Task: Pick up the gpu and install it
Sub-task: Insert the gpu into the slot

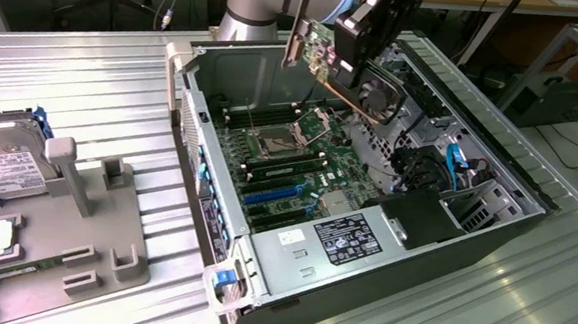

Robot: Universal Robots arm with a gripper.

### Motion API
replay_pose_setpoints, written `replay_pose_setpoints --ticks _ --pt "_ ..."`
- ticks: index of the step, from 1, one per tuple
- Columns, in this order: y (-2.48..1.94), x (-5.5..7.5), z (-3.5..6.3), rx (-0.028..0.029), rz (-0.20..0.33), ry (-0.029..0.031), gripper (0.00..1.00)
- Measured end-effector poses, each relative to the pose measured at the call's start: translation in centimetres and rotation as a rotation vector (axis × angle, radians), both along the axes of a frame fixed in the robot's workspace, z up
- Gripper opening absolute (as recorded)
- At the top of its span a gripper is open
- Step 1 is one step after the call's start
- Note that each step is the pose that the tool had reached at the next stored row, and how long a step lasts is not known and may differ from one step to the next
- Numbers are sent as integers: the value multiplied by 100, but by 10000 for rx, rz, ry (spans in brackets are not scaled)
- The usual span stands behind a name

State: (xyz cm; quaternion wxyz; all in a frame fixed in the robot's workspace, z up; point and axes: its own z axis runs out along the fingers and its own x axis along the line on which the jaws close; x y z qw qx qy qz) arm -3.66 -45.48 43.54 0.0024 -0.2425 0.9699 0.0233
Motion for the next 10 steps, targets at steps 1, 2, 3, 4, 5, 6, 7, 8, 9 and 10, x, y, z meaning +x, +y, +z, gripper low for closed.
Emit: replay_pose_setpoints --ticks 1,2,3,4,5,6,7,8,9,10 --pt "0 0 0 0 78 0 28" --pt "-1 0 0 0 163 0 28" --pt "-1 0 0 0 249 0 28" --pt "-1 0 0 0 333 0 28" --pt "-2 0 0 1 420 0 28" --pt "-2 0 0 0 497 0 28" --pt "-3 0 0 1 581 0 28" --pt "-3 0 0 1 659 0 28" --pt "-3 0 -1 2 740 0 28" --pt "-4 0 0 1 819 0 28"
